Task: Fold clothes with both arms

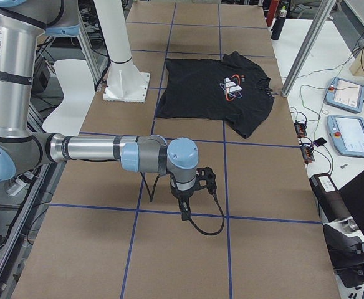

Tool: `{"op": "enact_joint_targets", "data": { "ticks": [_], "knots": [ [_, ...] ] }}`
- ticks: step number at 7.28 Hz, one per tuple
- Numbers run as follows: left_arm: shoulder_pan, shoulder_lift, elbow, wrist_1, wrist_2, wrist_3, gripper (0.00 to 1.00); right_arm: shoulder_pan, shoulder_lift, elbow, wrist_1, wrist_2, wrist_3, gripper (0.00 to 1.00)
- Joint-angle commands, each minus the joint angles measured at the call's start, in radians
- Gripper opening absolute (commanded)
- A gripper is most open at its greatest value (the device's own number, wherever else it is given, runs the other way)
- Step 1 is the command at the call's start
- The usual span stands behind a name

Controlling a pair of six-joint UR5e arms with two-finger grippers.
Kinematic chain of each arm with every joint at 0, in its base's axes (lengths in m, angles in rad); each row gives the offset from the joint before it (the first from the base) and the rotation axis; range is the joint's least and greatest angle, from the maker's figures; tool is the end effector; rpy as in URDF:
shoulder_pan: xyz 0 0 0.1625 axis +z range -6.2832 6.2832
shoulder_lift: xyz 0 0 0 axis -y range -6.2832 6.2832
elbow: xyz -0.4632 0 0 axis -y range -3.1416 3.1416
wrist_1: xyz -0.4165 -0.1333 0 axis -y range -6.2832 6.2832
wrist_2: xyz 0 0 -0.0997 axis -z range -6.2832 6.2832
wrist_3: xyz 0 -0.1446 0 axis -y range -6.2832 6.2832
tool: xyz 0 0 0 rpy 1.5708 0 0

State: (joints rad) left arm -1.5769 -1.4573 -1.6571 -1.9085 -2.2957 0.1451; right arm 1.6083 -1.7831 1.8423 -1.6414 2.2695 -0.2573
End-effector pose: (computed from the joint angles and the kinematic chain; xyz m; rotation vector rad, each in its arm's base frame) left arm -0.0404 -0.4917 0.7066 0.3509 0.6960 0.2444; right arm 0.0559 -0.4148 0.7025 0.0920 -0.6940 -0.2068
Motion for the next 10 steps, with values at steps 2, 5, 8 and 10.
{"op": "enact_joint_targets", "data": {
  "ticks": [2,5,8,10],
  "knots": [
    [0.0,-0.033,0.01,-0.162,0.004,-0.005,1.0,-0.022,0.072,0.0,-0.003,0.068,0.013,1.0],
    [0.003,-0.205,0.06,-0.309,0.004,-0.009,1.0,-0.028,0.178,-0.006,0.067,0.082,0.019,1.0],
    [0.011,-0.362,0.152,-0.316,-0.005,-0.11,1.0,-0.051,0.287,-0.094,0.17,0.087,0.193,1.0],
    [0.079,-0.391,0.139,-0.377,-0.004,-0.218,1.0,-0.103,0.35,-0.219,0.293,0.099,0.217,1.0]
  ]
}}
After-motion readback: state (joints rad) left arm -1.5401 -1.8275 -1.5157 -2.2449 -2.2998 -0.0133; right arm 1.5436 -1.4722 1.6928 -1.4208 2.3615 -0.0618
